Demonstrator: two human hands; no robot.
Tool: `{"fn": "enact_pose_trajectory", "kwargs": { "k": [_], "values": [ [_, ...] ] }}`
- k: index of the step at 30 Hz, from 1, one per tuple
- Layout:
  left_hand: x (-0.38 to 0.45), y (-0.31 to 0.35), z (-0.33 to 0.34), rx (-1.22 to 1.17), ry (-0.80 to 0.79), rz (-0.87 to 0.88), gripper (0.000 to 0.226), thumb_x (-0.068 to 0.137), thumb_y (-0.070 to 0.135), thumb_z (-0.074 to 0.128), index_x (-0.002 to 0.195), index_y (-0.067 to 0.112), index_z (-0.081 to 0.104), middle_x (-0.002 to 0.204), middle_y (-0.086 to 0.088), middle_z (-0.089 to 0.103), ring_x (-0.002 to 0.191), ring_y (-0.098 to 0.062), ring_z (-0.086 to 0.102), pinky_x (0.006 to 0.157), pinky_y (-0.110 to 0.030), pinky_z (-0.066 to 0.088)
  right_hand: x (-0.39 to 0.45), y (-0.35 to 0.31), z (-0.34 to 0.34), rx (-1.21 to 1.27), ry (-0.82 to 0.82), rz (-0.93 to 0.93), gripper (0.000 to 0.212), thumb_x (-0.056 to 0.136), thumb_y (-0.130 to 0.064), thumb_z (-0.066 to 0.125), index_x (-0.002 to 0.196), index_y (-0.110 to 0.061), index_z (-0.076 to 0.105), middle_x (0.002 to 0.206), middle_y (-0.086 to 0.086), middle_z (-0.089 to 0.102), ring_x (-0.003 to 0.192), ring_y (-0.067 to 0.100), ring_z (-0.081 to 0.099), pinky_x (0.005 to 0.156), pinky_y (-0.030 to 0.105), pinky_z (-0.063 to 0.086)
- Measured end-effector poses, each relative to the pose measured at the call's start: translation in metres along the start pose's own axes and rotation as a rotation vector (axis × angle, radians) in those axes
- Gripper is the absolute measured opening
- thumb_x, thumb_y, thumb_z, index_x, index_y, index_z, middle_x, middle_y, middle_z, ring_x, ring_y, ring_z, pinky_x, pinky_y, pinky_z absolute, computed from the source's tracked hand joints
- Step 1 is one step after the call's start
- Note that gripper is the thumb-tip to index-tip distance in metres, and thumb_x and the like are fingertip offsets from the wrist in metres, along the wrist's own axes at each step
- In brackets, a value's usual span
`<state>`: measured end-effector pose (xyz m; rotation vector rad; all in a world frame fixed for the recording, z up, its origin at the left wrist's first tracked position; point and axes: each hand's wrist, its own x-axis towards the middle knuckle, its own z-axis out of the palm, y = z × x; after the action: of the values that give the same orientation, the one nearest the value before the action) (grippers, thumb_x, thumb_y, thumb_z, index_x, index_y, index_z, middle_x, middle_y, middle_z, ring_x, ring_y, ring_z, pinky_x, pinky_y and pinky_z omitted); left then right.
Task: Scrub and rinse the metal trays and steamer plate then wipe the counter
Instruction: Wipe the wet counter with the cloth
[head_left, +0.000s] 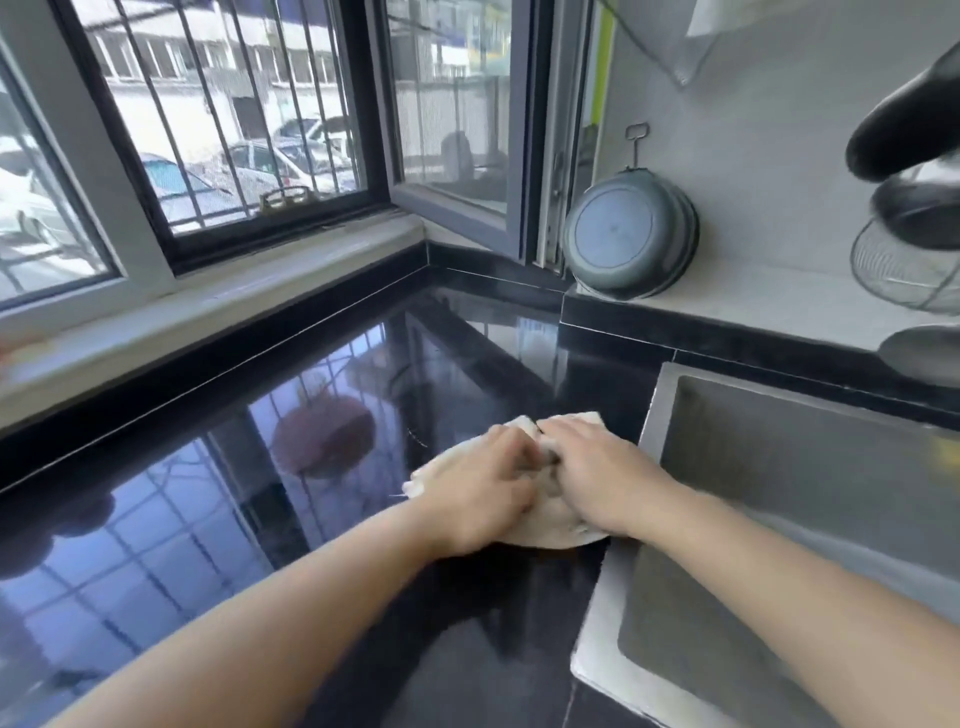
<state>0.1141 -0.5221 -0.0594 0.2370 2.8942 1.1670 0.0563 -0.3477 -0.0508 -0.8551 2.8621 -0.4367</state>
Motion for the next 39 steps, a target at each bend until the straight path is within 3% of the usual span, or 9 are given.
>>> {"fn": "enact_pose_trajectory", "kwargs": {
  "k": [3, 8, 13, 18, 22, 26, 32, 37, 39],
  "values": [
    [0.055, 0.016, 0.029, 0.443, -0.067, 0.154, 0.058, 0.099, 0.041, 0.027, 0.150, 0.020, 0.043, 0.149, -0.006, 0.044, 0.138, -0.023, 0.035, 0.118, -0.041, 0.023, 0.015, 0.045, -0.020, -0.073, 0.024, 0.212, 0.055, 0.104, -0.018, 0.030, 0.158, -0.014, 0.023, 0.163, 0.004, 0.028, 0.151, 0.021, 0.021, 0.117, 0.032, 0.020],
    [0.169, -0.004, 0.025, 0.488, -0.114, 0.042, 0.050, 0.105, 0.041, 0.028, 0.151, 0.023, 0.036, 0.157, -0.002, 0.034, 0.149, -0.023, 0.027, 0.123, -0.044, 0.017, 0.091, 0.086, -0.022, -0.208, 0.089, 0.392, 0.053, 0.104, -0.037, 0.023, 0.147, -0.011, 0.038, 0.151, 0.014, 0.040, 0.141, 0.032, 0.034, 0.117, 0.045, 0.024],
    [0.259, -0.030, -0.005, 0.482, -0.092, -0.056, 0.064, 0.094, 0.062, 0.029, 0.151, 0.035, 0.040, 0.159, 0.004, 0.035, 0.153, -0.025, 0.023, 0.124, -0.049, 0.021, 0.163, 0.104, -0.030, -0.157, 0.165, 0.501, 0.083, 0.091, -0.075, 0.017, 0.153, -0.021, 0.030, 0.155, 0.023, 0.033, 0.144, 0.041, 0.030, 0.118, 0.057, 0.015],
    [0.283, -0.084, -0.053, 0.578, -0.035, -0.246, 0.082, 0.084, 0.086, 0.022, 0.158, 0.051, 0.021, 0.172, 0.004, 0.014, 0.160, -0.028, 0.004, 0.128, -0.053, 0.009, 0.183, 0.103, -0.025, -0.124, 0.138, 0.462, 0.081, 0.089, -0.069, 0.024, 0.159, -0.028, 0.019, 0.162, 0.019, 0.023, 0.147, 0.044, 0.018, 0.120, 0.060, 0.007],
    [0.249, -0.102, -0.076, 0.675, -0.089, -0.368, 0.075, 0.090, 0.087, 0.015, 0.158, 0.060, -0.002, 0.174, 0.004, -0.008, 0.160, -0.030, -0.012, 0.126, -0.059, -0.001, 0.190, 0.067, -0.008, -0.171, 0.040, 0.363, 0.073, 0.091, -0.069, 0.017, 0.158, -0.038, 0.017, 0.165, 0.017, 0.011, 0.150, 0.046, 0.005, 0.120, 0.060, 0.000],
    [0.180, -0.119, -0.097, 0.701, -0.120, -0.444, 0.078, 0.087, 0.089, 0.013, 0.156, 0.060, -0.008, 0.174, 0.004, -0.013, 0.159, -0.032, -0.014, 0.123, -0.065, -0.001, 0.165, 0.020, 0.002, -0.149, -0.050, 0.274, 0.075, 0.092, -0.073, 0.018, 0.159, -0.042, 0.007, 0.168, 0.012, -0.002, 0.153, 0.041, -0.010, 0.122, 0.056, -0.009],
    [0.004, -0.103, -0.103, 0.727, -0.112, -0.522, 0.081, 0.088, 0.088, 0.008, 0.158, 0.054, -0.011, 0.174, -0.001, -0.013, 0.159, -0.034, -0.010, 0.124, -0.061, 0.004, 0.071, -0.065, 0.024, -0.122, -0.103, 0.113, 0.073, 0.090, -0.071, 0.026, 0.156, -0.043, 0.014, 0.168, 0.009, 0.001, 0.153, 0.037, -0.007, 0.123, 0.054, -0.005],
    [-0.164, -0.073, -0.089, 0.700, -0.119, -0.625, 0.100, 0.063, 0.088, -0.007, 0.157, 0.054, -0.011, 0.173, -0.004, -0.011, 0.158, -0.034, -0.012, 0.124, -0.062, 0.006, -0.033, -0.141, 0.051, -0.111, -0.156, -0.038, 0.074, 0.090, -0.068, 0.029, 0.157, -0.039, 0.014, 0.169, 0.010, -0.003, 0.153, 0.036, -0.010, 0.123, 0.051, -0.006],
    [-0.224, -0.057, -0.074, 0.673, -0.069, -0.655, 0.092, 0.070, 0.087, -0.003, 0.157, 0.055, -0.010, 0.173, -0.003, -0.010, 0.159, -0.033, -0.013, 0.125, -0.060, 0.004, -0.078, -0.162, 0.064, -0.103, -0.146, -0.110, 0.078, 0.090, -0.070, 0.027, 0.159, -0.037, 0.013, 0.169, 0.010, -0.004, 0.154, 0.035, -0.013, 0.124, 0.051, -0.008]
  ]
}}
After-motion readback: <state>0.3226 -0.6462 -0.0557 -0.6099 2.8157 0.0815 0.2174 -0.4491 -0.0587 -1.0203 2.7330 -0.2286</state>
